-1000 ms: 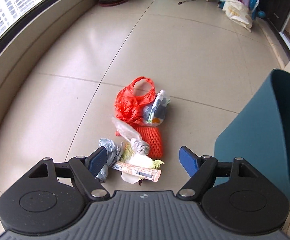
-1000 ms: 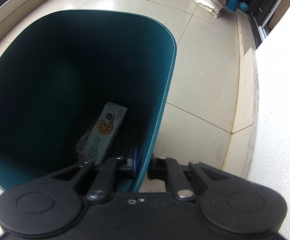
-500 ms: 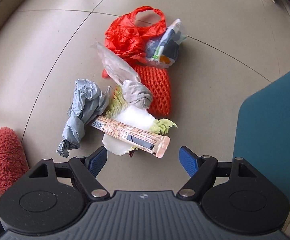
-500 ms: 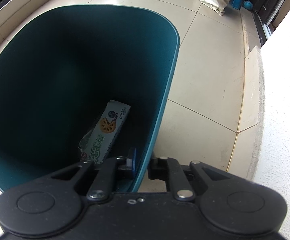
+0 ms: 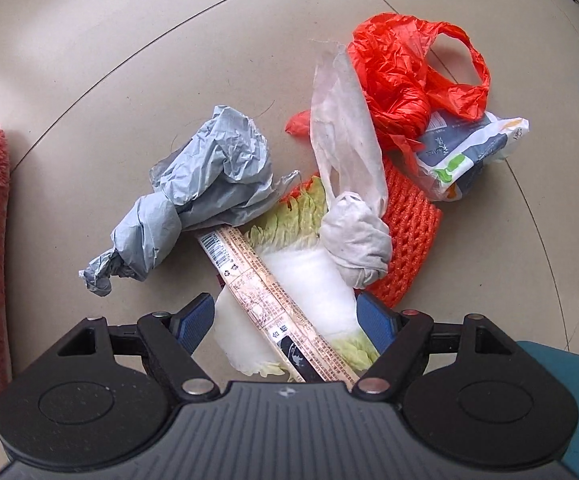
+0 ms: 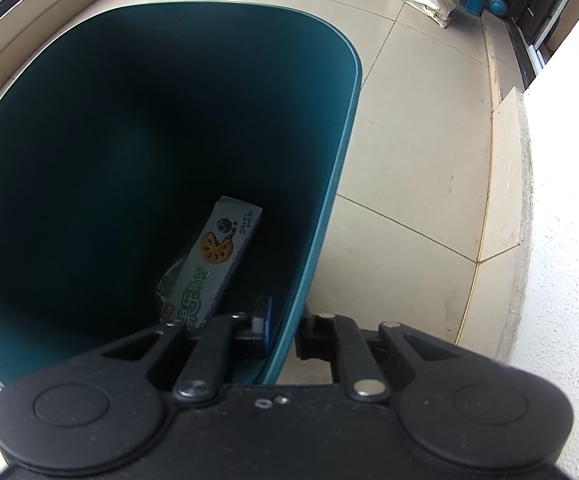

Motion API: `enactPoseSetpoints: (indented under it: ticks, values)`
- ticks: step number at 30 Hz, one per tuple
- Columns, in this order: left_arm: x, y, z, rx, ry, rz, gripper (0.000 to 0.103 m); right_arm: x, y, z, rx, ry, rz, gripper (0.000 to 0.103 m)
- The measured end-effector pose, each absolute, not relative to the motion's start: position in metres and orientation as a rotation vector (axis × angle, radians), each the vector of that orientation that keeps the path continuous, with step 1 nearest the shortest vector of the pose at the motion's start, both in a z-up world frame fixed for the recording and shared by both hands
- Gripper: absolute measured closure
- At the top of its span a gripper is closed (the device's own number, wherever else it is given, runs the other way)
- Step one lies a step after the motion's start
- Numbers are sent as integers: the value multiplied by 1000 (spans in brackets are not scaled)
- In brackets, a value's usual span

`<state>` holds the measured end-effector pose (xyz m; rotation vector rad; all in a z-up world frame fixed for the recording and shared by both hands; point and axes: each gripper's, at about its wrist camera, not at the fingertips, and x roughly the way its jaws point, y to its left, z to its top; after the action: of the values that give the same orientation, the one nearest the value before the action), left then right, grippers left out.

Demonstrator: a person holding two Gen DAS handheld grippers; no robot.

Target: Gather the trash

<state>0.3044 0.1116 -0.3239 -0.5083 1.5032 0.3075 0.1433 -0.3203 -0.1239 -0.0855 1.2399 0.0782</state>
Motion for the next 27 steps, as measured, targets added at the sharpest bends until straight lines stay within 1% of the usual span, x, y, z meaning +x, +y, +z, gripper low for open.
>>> enactPoseSetpoints:
  ticks: [2, 5, 7, 9, 10, 11, 15, 20, 27]
  values:
    - [303, 105, -327, -467, 1503, 303, 26, 143, -321, -124, -80, 1240, 81, 91]
    - [297, 107, -334, -506, 1517, 310, 34, 143, -321, -123, -76, 1240, 80, 91]
    - [290, 111, -336, -545, 1511, 314, 37, 143, -322, -122, -75, 1239, 81, 91]
    - [286, 111, -338, -549, 1516, 301, 44, 143, -324, -121, -75, 1239, 81, 91]
    - [286, 111, -337, -535, 1515, 314, 54, 143, -324, -120, -75, 1239, 81, 91]
    - [284, 111, -336, -521, 1512, 318, 57, 143, -324, -121, -77, 1239, 82, 91]
    - [278, 114, -332, -485, 1514, 314, 61, 143, -324, -120, -81, 1238, 82, 91]
    - [270, 118, -321, -432, 1512, 296, 69, 143, -323, -120, -81, 1238, 81, 91]
    - [259, 134, -302, -373, 1510, 285, 74, 142, -323, -120, -77, 1235, 83, 91]
